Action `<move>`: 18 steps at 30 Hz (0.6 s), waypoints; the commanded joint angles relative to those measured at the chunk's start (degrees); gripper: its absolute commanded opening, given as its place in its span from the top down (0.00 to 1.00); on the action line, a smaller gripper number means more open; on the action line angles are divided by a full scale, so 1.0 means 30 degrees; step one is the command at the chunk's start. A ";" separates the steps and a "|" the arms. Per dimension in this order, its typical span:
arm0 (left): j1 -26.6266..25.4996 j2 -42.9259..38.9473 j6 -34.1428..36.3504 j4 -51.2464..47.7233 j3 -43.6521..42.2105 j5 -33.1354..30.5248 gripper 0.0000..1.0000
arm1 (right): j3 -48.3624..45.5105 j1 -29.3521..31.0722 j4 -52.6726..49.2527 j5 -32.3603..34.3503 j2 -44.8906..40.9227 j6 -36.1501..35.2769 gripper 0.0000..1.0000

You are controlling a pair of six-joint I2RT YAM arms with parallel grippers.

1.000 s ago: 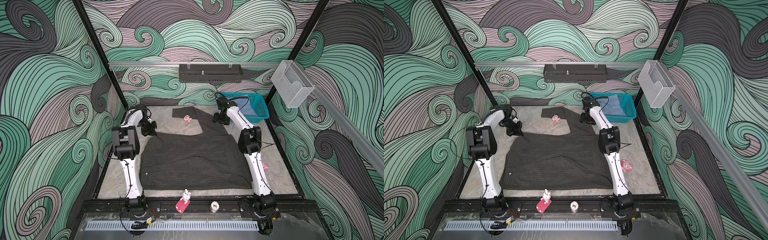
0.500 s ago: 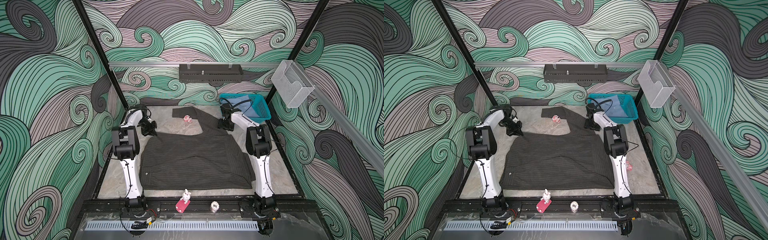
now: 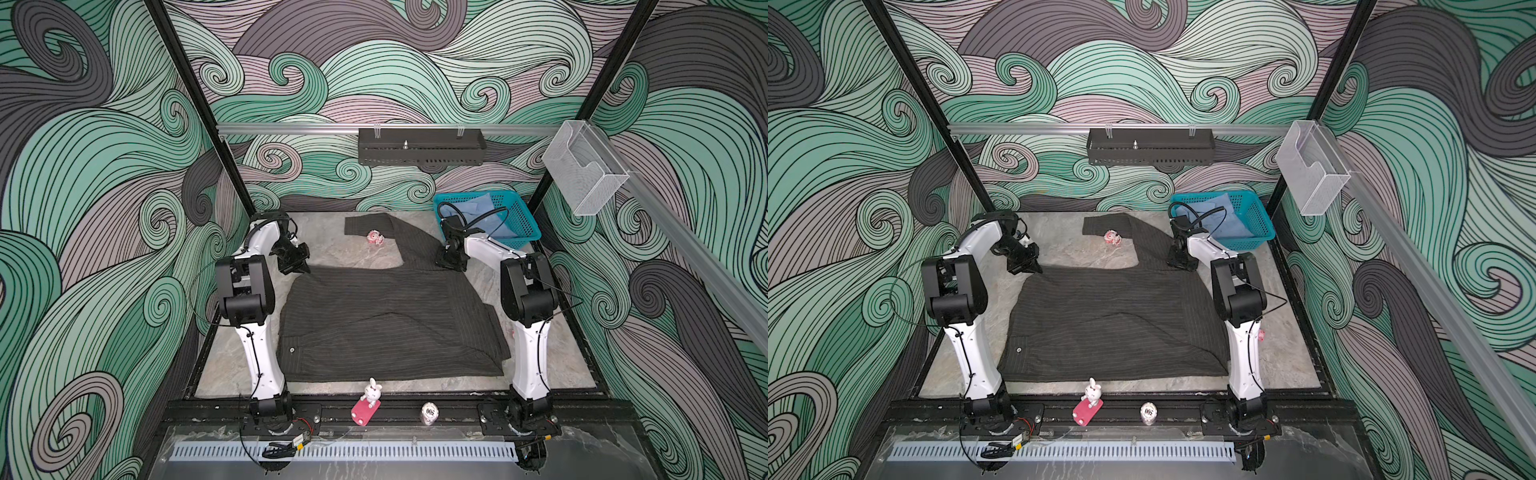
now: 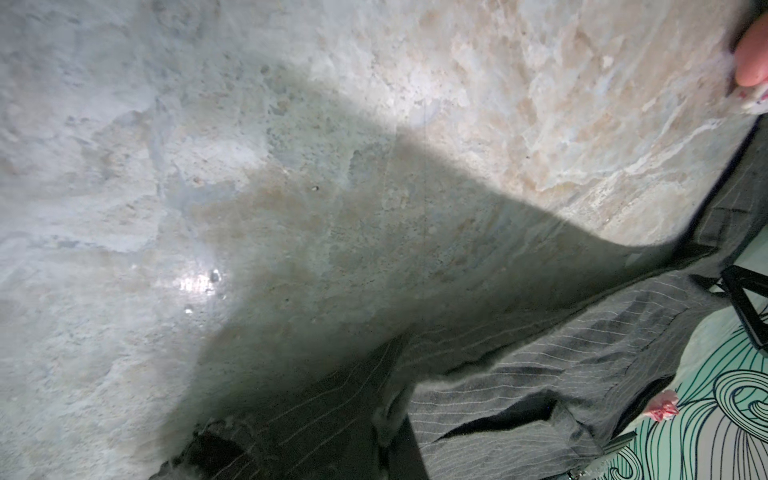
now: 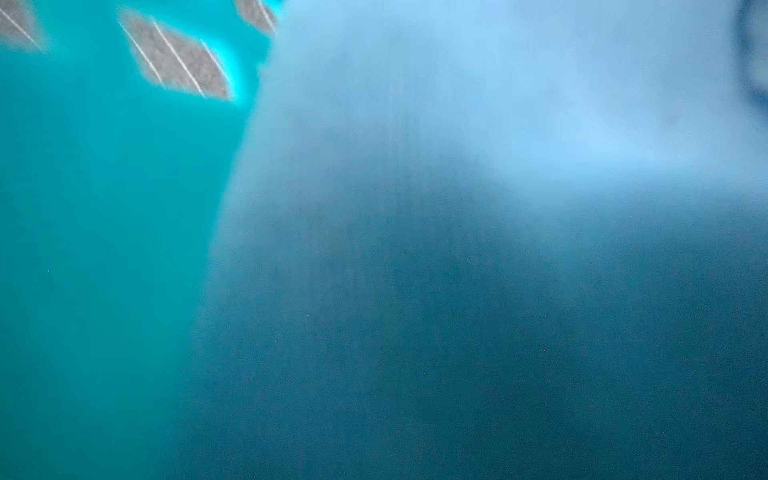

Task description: Fold and stack the long sleeve shirts

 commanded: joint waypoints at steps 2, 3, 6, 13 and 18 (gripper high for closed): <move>0.0301 -0.1017 -0.0088 -0.0062 -0.0382 -0.0254 1.00 | -0.0482 0.0122 -0.0510 -0.0594 -0.0310 0.0167 0.71; 0.0302 -0.1093 -0.0094 -0.0040 -0.0466 -0.0240 1.00 | -0.0560 0.0135 -0.0515 -0.0657 -0.0303 0.0204 0.76; 0.0331 -0.1182 -0.0105 0.0026 -0.0644 -0.0181 1.00 | -0.0839 0.0222 -0.0365 -0.0632 -0.0576 0.0139 0.95; 0.0303 -0.1128 -0.0117 0.0158 -0.0798 0.0052 1.00 | -0.1605 0.0593 0.0206 -0.0660 -0.2874 -0.0751 1.00; 0.0189 -0.0869 -0.0226 0.0240 -0.0852 0.0300 1.00 | -0.0391 0.1565 -0.0331 0.0748 -0.2954 -0.2028 0.50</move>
